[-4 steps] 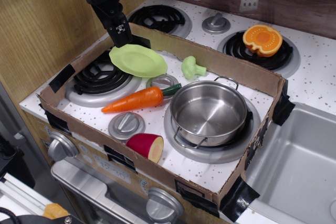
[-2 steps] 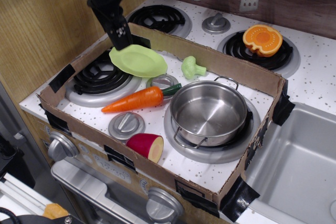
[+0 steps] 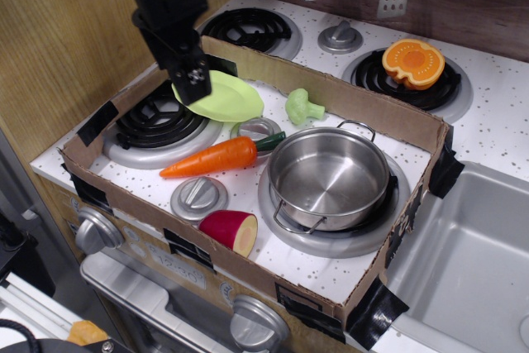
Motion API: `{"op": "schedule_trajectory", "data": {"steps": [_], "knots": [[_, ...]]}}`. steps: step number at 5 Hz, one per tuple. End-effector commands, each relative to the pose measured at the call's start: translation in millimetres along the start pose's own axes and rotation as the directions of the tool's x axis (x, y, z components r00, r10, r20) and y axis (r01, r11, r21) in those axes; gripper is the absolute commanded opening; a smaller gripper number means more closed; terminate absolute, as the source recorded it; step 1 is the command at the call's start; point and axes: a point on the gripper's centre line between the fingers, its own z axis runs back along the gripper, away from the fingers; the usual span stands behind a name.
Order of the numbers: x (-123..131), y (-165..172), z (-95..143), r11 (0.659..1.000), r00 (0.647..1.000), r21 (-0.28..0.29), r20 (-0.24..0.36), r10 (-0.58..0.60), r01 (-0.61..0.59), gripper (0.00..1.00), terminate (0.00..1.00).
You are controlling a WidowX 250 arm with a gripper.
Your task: Put carrot on plate
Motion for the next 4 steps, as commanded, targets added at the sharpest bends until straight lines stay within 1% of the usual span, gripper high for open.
{"op": "schedule_trajectory", "data": {"steps": [1, 2, 3, 4], "knots": [[-11, -27, -12, 0.996, 0.992, 0.013, 0.094, -0.089, 0.088, 1.00, 0.00], [-20, -32, -32, 0.992, 0.985, -0.033, 0.130, -0.113, 0.118, 1.00, 0.00], [-20, -24, -42, 0.985, 0.980, -0.056, 0.125, -0.154, 0.162, 1.00, 0.00], [-14, -16, -52, 0.980, 0.975, -0.067, 0.135, -0.175, 0.186, 1.00, 0.00]]}}
